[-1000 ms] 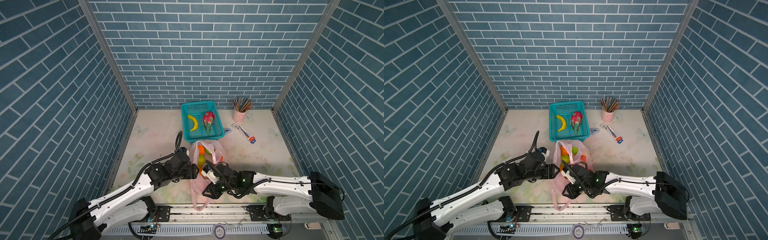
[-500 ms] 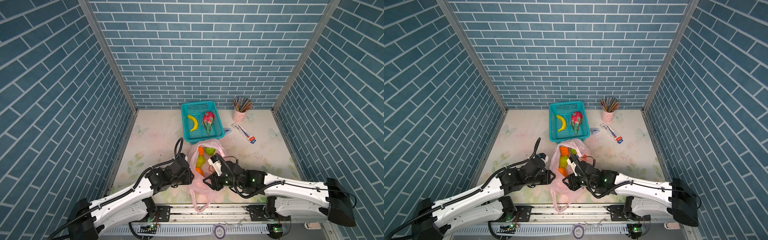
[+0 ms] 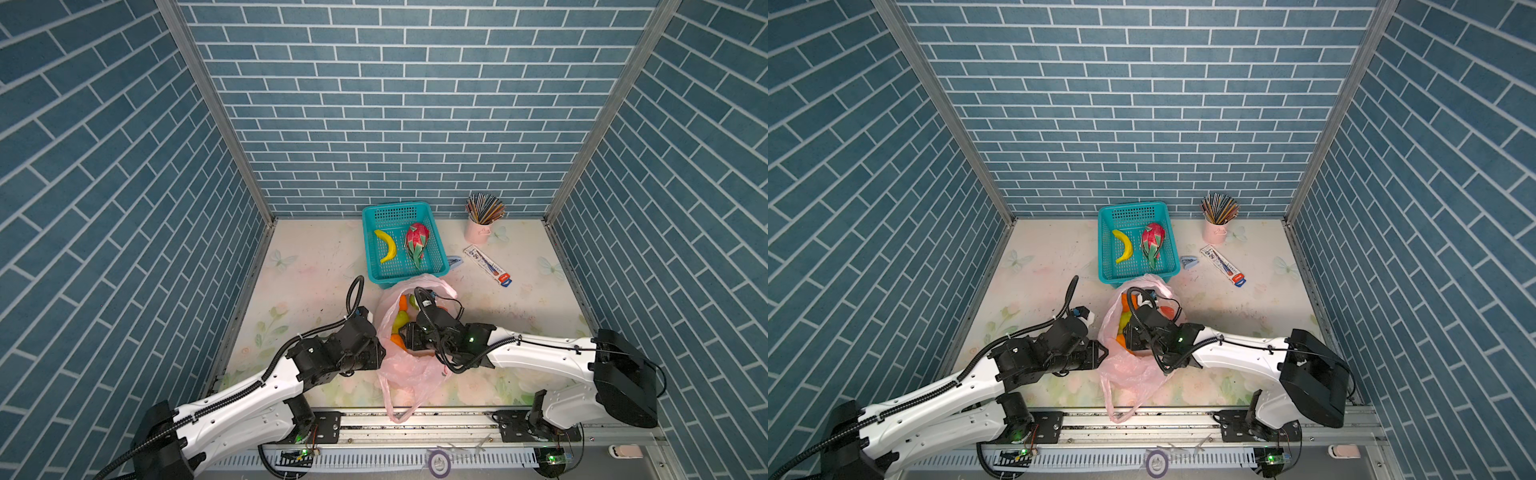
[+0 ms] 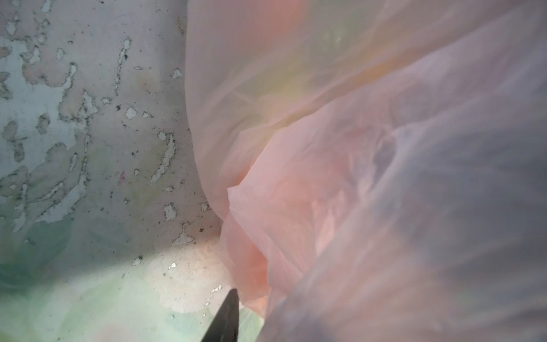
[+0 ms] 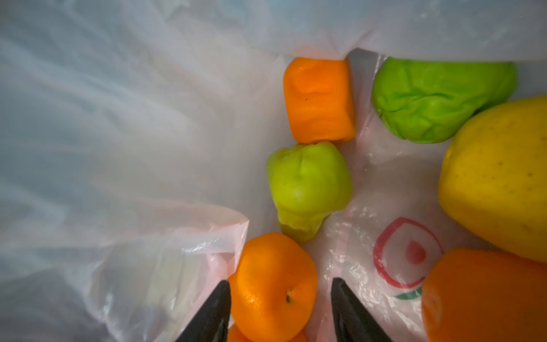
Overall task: Untie the knot of the plastic bag and take out the fruit
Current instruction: 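Grasp the green pear inside the bag with the right gripper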
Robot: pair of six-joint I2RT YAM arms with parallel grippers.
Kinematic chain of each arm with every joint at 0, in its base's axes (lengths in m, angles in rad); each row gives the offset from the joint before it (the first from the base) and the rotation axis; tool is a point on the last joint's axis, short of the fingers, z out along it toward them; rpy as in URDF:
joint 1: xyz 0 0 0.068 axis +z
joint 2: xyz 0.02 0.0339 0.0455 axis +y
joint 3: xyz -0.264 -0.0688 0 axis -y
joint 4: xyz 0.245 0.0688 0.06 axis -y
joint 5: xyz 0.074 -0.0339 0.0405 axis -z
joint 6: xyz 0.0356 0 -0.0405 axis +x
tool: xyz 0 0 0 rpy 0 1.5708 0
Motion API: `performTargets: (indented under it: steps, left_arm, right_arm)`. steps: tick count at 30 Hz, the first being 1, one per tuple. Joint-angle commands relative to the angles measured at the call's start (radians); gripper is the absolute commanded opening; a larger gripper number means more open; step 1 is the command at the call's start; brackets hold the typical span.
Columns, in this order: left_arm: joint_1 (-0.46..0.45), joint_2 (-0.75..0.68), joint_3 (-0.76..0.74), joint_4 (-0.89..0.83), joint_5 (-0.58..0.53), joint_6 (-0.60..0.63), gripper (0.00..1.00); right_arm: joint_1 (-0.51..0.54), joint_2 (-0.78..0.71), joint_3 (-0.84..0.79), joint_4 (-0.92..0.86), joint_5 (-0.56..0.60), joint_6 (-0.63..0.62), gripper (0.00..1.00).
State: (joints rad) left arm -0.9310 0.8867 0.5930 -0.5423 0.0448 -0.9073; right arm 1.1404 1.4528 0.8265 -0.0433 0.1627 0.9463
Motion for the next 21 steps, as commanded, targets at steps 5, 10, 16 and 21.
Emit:
performTargets:
  steps: [5,10,16,21]
  left_arm:
    - [-0.007,-0.017,0.010,-0.058,-0.051,-0.004,0.23]
    - [-0.006,-0.021,0.015,-0.080,-0.071,-0.005,0.20]
    - [-0.006,-0.034,0.012,-0.088,-0.091,0.001,0.19]
    - [-0.006,-0.031,0.012,-0.082,-0.097,0.004,0.19]
  right_arm:
    - [-0.040,0.056,0.021,0.086,0.042,0.039,0.60]
    - [-0.059,0.123,0.054,0.111,0.021,0.031,0.67]
    - [-0.064,0.206,0.103,0.135,0.007,0.008,0.72]
    - [-0.072,0.277,0.136,0.140,-0.001,0.006,0.77]
